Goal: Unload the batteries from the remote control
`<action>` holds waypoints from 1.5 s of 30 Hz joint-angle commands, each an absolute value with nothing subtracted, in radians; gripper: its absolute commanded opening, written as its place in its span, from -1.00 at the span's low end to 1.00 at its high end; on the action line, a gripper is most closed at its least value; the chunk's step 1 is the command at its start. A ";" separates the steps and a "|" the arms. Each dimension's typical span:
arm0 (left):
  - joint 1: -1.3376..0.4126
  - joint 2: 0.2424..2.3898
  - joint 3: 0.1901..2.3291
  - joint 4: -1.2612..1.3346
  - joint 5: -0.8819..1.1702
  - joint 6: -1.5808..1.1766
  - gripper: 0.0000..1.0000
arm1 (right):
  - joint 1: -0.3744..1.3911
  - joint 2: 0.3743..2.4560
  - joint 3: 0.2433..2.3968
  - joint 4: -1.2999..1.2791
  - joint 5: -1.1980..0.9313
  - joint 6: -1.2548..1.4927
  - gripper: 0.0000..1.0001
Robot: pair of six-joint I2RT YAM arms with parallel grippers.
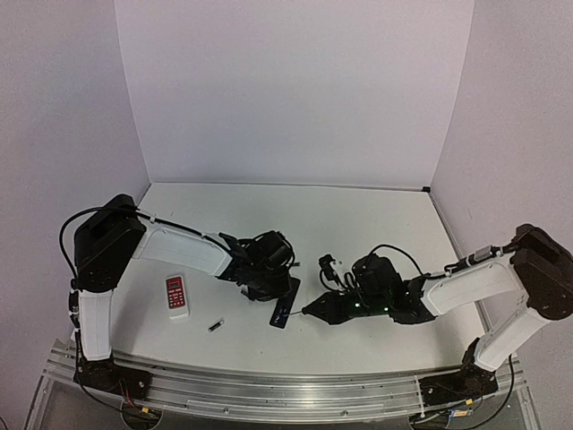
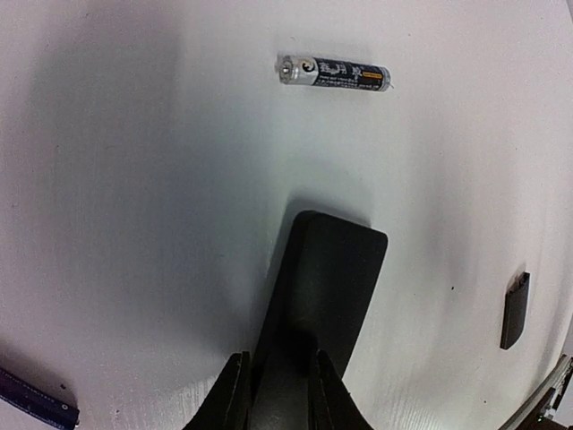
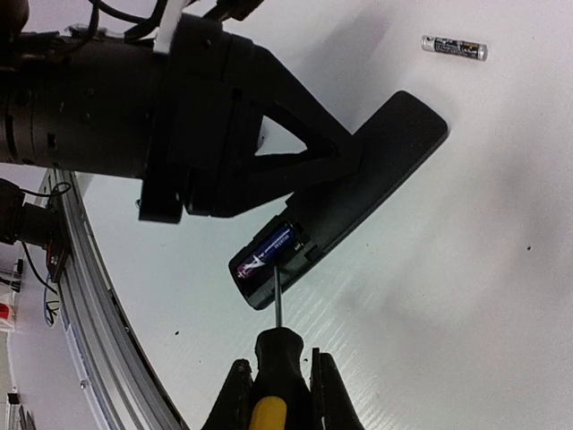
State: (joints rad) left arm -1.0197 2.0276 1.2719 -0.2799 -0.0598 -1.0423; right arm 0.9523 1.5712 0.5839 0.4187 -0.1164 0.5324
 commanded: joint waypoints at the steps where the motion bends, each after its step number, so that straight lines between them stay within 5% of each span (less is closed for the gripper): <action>1: -1.039 2.146 1.173 -0.465 0.033 -1.077 -0.65 | 0.954 1.716 0.427 0.708 0.011 0.549 -1.00; 7: -1.038 2.181 1.179 -0.525 0.051 -1.076 -0.67 | 0.957 1.952 0.334 1.184 0.005 0.534 -1.00; 16: -1.035 2.178 1.163 -0.532 0.062 -1.092 -0.67 | 0.983 1.855 0.358 1.198 0.032 0.551 -1.00; 23: -1.034 2.177 1.167 -0.520 0.060 -1.094 -0.67 | 0.984 1.662 0.383 1.192 -0.203 0.644 -1.00; 31: -1.032 2.172 1.190 -0.501 0.058 -1.089 -0.64 | 0.984 1.649 0.332 1.164 -0.135 0.658 -1.00; 41: -1.032 2.115 1.281 -0.513 0.018 -1.057 -0.35 | 0.983 1.364 0.220 0.808 0.226 0.662 -1.00; 45: -1.032 2.058 1.277 -0.494 0.020 -1.052 0.00 | 0.974 1.180 0.222 0.578 0.391 0.655 -0.98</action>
